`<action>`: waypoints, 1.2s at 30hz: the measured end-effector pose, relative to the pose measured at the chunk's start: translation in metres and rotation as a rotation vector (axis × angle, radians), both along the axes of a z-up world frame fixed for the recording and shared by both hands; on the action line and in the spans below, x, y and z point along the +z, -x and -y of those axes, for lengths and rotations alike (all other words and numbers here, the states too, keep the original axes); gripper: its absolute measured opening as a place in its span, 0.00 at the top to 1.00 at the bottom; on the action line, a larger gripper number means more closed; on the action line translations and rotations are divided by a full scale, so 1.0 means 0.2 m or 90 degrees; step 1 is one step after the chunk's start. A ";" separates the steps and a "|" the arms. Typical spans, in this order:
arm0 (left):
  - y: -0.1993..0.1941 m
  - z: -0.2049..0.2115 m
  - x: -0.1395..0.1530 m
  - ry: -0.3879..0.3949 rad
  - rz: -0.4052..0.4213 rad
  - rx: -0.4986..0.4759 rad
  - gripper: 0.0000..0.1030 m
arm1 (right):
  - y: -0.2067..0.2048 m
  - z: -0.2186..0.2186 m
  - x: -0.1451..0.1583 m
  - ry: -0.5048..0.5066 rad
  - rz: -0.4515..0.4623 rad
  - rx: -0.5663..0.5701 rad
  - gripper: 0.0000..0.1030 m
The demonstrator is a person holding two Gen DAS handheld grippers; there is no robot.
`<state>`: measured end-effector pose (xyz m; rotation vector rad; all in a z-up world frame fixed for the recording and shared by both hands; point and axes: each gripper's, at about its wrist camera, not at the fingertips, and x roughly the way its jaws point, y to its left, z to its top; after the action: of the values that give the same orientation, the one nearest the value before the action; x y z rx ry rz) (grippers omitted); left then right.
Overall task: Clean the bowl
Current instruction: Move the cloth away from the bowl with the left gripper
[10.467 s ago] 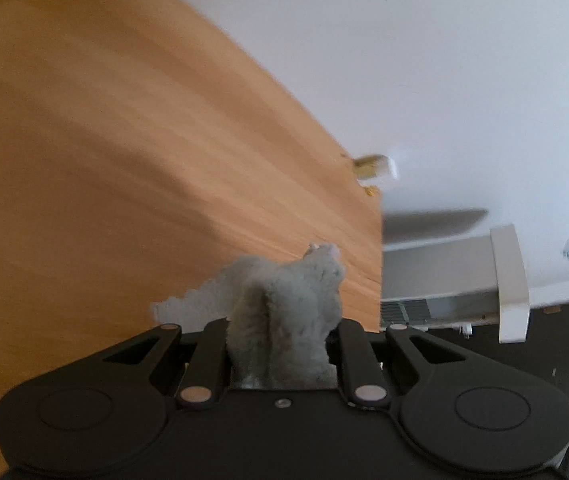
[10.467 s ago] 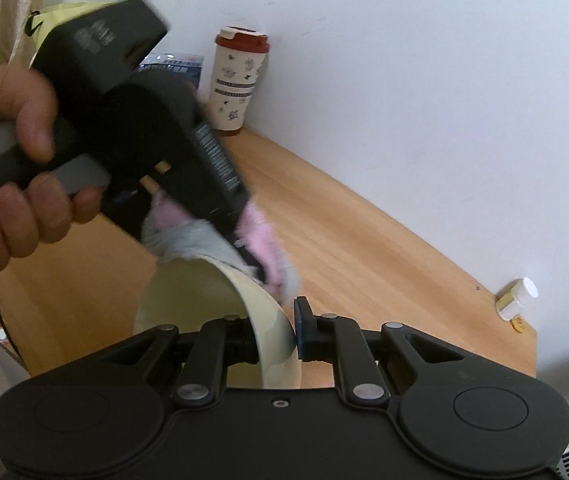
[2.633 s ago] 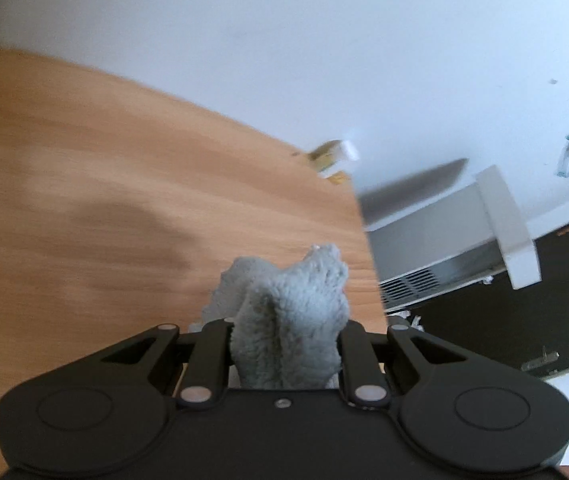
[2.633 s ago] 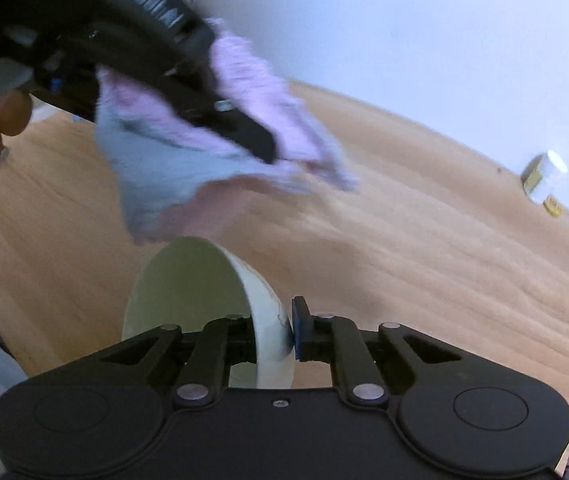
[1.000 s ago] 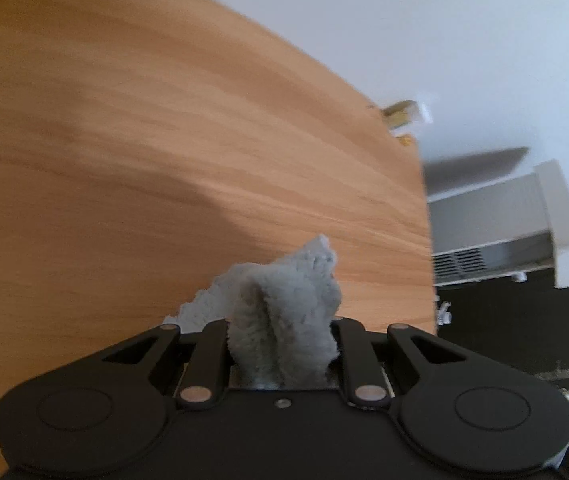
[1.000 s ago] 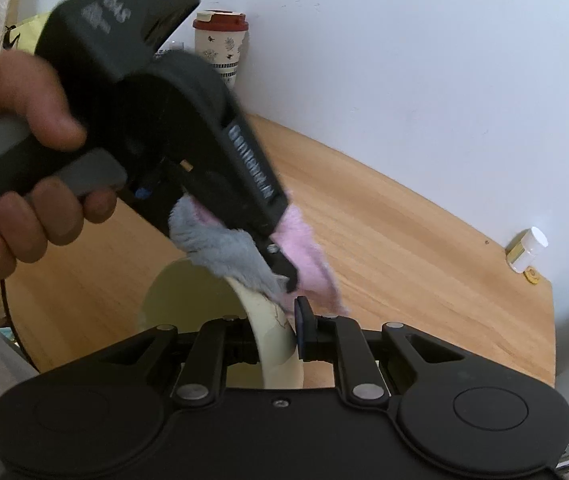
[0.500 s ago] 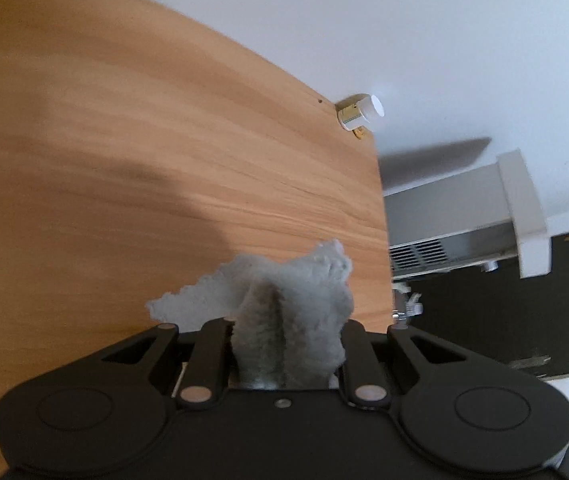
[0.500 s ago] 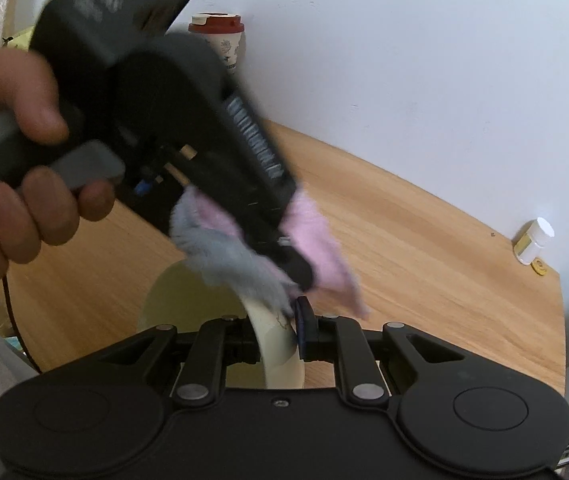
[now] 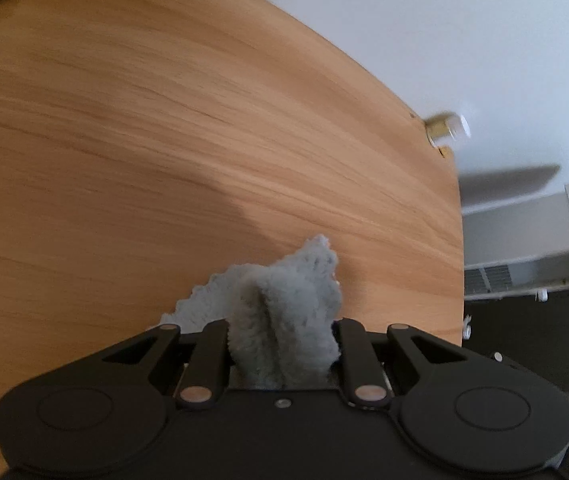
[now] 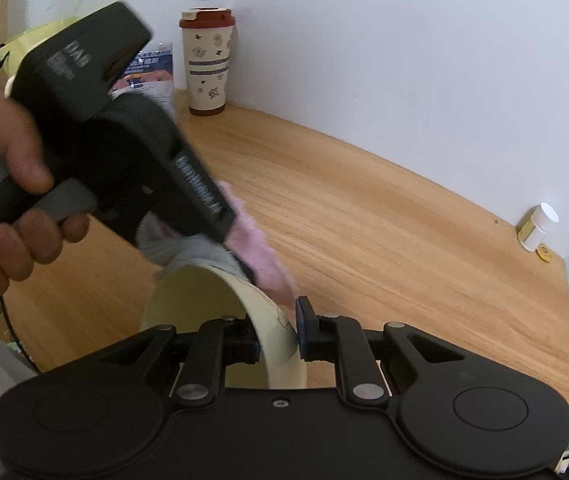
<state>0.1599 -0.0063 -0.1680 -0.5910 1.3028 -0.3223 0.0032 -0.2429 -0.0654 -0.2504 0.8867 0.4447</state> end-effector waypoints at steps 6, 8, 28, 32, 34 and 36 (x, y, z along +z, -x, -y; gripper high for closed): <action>-0.03 -0.09 0.06 -0.037 0.019 0.026 0.85 | -0.25 -0.04 -0.10 -0.061 -0.049 -0.069 0.83; -0.04 -0.15 0.08 -0.052 0.030 0.041 0.85 | -0.32 -0.04 -0.15 -0.083 -0.066 -0.098 0.83; -0.01 -0.33 0.03 -0.189 0.064 0.094 0.85 | -0.55 0.17 -0.42 -0.279 -0.183 -0.295 0.82; 0.00 -0.31 0.00 -0.196 0.058 0.093 0.84 | -0.54 0.21 -0.45 -0.289 -0.190 -0.311 0.83; 0.00 -0.28 -0.01 -0.197 0.055 0.099 0.82 | -0.54 0.23 -0.47 -0.296 -0.196 -0.315 0.84; 0.01 -0.27 -0.02 -0.200 0.045 0.105 0.72 | -0.55 0.25 -0.47 -0.302 -0.200 -0.317 0.84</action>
<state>0.1585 0.0468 -0.1729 -0.4126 1.1977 -0.0016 0.1129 -0.2933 -0.1601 0.4810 1.0793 0.2171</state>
